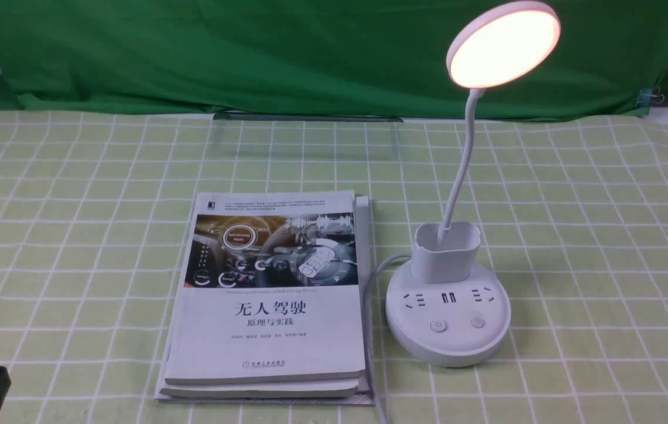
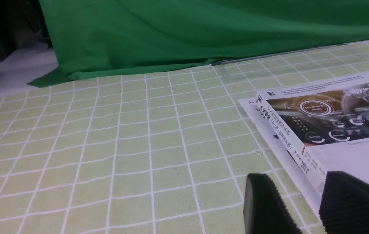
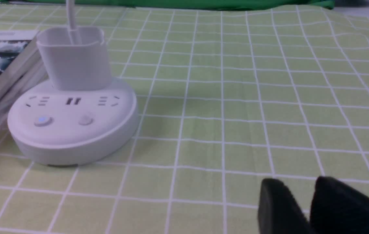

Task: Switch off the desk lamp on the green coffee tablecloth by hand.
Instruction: 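Press the power button on the lamp base to turn the lamp off with the right gripper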

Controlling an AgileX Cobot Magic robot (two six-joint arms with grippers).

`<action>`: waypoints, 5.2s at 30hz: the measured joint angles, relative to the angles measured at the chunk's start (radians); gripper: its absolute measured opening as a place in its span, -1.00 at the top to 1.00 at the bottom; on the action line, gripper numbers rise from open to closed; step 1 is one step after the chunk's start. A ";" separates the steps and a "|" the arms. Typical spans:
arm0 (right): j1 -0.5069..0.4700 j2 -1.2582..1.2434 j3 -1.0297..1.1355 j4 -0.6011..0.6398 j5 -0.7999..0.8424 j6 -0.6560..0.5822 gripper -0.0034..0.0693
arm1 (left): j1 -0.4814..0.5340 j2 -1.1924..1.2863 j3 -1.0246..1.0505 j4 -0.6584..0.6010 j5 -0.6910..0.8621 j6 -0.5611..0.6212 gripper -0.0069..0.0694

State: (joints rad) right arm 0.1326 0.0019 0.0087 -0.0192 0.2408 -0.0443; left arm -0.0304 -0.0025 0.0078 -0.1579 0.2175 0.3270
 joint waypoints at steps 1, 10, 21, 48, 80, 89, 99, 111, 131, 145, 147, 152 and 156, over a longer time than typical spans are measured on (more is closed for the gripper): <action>0.000 0.000 0.000 0.000 0.000 0.000 0.25 | 0.000 0.000 0.000 0.000 0.000 0.000 0.18; 0.000 0.000 0.000 0.000 0.000 0.000 0.25 | 0.000 0.000 0.000 0.000 0.000 0.000 0.18; 0.000 0.000 0.000 0.000 0.000 0.000 0.25 | 0.000 0.000 0.000 0.002 0.000 0.000 0.18; 0.000 0.000 0.001 0.145 -0.325 0.487 0.24 | 0.000 0.000 0.000 0.002 0.000 0.000 0.18; 0.231 1.339 -0.905 0.092 0.513 0.019 0.79 | 0.000 0.000 0.000 0.002 0.000 0.000 0.18; 0.341 1.670 -1.088 0.100 0.404 0.003 0.79 | 0.000 0.000 0.000 0.002 0.000 0.000 0.18; 0.335 1.769 -1.147 0.130 0.363 -0.019 0.79 | 0.000 0.000 0.000 0.002 0.000 0.000 0.18; 0.335 1.825 -1.164 0.143 0.354 -0.023 0.79 | 0.000 0.000 0.000 0.002 0.000 0.000 0.18; 0.347 1.761 -1.156 0.144 0.380 -0.031 0.79 | 0.000 0.000 0.000 0.002 0.000 0.000 0.18; 0.352 1.810 -1.165 0.149 0.399 -0.048 0.79 | 0.000 0.000 0.000 0.003 0.000 0.000 0.18; 0.352 1.796 -1.160 0.149 0.395 -0.048 0.79 | 0.000 0.000 0.000 0.003 0.000 0.000 0.18; 0.352 1.737 -1.157 0.143 0.394 -0.048 0.79 | 0.000 0.000 0.000 0.003 0.000 0.000 0.18; 0.352 1.717 -1.157 0.139 0.388 -0.048 0.79 | 0.000 0.000 0.000 0.003 0.000 0.000 0.18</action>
State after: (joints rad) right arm 0.4850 1.7189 -1.1479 0.1198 0.6285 -0.0927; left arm -0.0304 -0.0025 0.0078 -0.1553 0.2175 0.3270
